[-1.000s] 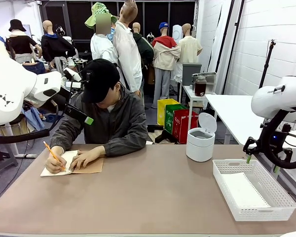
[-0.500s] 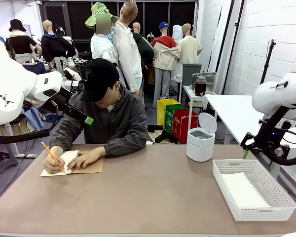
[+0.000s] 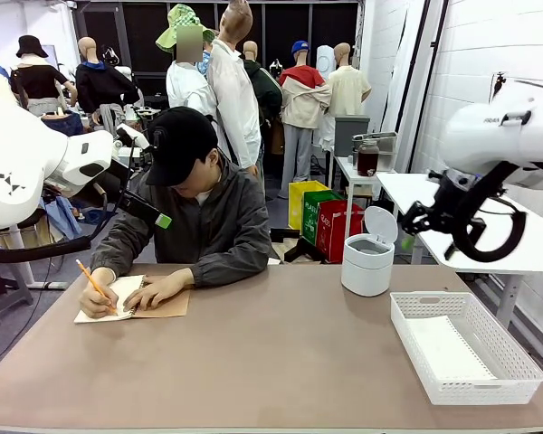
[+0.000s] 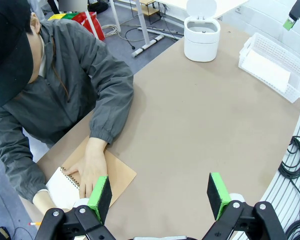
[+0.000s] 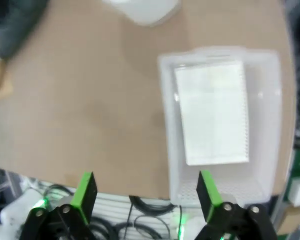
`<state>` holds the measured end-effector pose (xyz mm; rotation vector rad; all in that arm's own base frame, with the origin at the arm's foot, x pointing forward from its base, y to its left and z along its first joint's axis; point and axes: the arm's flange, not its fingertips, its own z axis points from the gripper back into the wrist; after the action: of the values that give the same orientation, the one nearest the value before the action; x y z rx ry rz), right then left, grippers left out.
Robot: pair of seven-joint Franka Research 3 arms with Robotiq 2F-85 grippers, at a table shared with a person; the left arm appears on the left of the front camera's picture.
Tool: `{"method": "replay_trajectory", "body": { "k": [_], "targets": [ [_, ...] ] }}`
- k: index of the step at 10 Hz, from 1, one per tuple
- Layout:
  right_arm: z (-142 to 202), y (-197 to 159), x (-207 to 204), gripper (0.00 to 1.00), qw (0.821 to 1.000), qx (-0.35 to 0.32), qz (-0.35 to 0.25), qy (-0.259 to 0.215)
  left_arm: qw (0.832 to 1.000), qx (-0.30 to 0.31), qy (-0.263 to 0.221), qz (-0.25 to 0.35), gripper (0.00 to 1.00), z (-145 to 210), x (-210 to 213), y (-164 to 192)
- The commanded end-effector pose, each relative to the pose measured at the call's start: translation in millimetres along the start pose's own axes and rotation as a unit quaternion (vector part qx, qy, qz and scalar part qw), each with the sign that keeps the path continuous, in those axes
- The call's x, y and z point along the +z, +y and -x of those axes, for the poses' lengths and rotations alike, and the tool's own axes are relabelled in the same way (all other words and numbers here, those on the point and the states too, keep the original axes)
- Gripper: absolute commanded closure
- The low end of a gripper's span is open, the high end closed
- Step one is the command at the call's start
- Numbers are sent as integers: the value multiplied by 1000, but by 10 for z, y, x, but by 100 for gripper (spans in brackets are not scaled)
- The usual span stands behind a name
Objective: Sort the paper based on its condition.
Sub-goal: If a person hands you a paper, place it in the Organizing basket , and if it's crumpled, put it in the Trash can.
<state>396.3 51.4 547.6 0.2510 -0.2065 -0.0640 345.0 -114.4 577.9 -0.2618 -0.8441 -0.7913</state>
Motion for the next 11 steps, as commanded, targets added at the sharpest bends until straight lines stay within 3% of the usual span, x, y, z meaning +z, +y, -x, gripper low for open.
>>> {"method": "replay_trajectory", "body": {
  "k": [1, 5, 8, 11],
  "targets": [
    [15, 160, 3, 0, 992, 114, -47, -9, 1000, 2, 2, 4, 0, 1, 9, 11],
    [219, 422, 79, 0, 930, 356, -85, -37, 1000, 2, 2, 4, 0, 1, 9, 11],
    [419, 399, 179, 0, 873, 464, -128, -71, 1000, 2, 2, 4, 0, 1, 9, 11],
    [628, 356, 206, 0, 840, 504, -140, -147, 1000, 2, 2, 4, 0, 1, 9, 11]
  ]
}}
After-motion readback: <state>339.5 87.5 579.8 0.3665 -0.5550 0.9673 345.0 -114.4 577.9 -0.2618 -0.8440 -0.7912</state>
